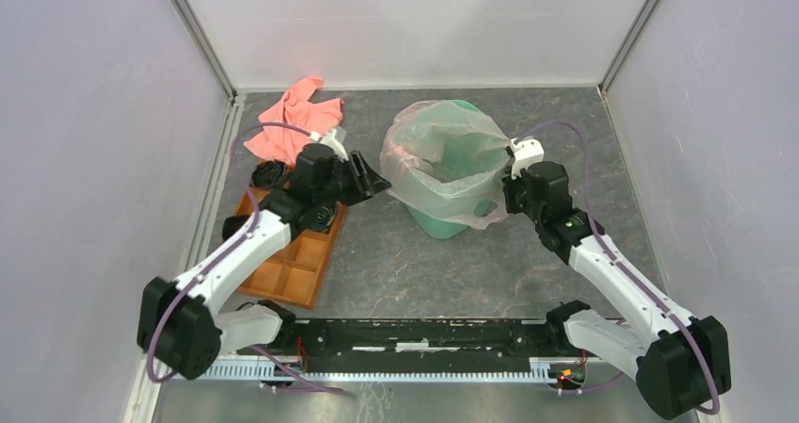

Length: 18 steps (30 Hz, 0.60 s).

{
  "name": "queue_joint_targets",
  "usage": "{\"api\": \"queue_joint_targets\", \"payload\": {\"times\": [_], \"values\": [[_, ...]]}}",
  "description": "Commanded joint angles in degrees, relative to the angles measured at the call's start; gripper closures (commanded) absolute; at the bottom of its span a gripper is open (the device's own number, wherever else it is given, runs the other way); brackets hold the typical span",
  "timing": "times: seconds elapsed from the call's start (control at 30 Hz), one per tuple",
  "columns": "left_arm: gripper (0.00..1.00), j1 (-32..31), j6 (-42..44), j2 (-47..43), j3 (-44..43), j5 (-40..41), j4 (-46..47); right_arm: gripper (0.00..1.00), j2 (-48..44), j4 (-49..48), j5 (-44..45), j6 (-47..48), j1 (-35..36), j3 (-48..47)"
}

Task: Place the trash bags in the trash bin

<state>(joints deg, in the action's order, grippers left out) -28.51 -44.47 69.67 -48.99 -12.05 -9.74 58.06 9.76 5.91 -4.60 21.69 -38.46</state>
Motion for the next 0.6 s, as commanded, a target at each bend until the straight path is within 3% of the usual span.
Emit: {"api": "queue_joint_targets", "payload": {"times": [0.0, 0.13, 0.27, 0.57], "values": [[0.32, 6.71, 4.0, -8.37, -2.31, 3.12, -4.93, 0.92, -3.01, -0.01, 1.98, 0.8, -0.17, -3.02], [0.13, 14.94, 3.14, -7.15, -4.13, -3.24, -3.61, 0.91, -2.66, -0.03, 2.74, 0.88, -0.36, -2.94], [0.01, 19.16, -5.78, 3.04, -7.08, -16.29, 7.12, 0.91, -1.72, -0.94, -0.3, 0.49, -0.73, -2.63], [0.0, 18.69, -21.72, 29.54, -18.52, -31.06, 33.34, 0.9, -0.79, -1.18, -2.59, 0.7, -0.84, -2.98]]}}
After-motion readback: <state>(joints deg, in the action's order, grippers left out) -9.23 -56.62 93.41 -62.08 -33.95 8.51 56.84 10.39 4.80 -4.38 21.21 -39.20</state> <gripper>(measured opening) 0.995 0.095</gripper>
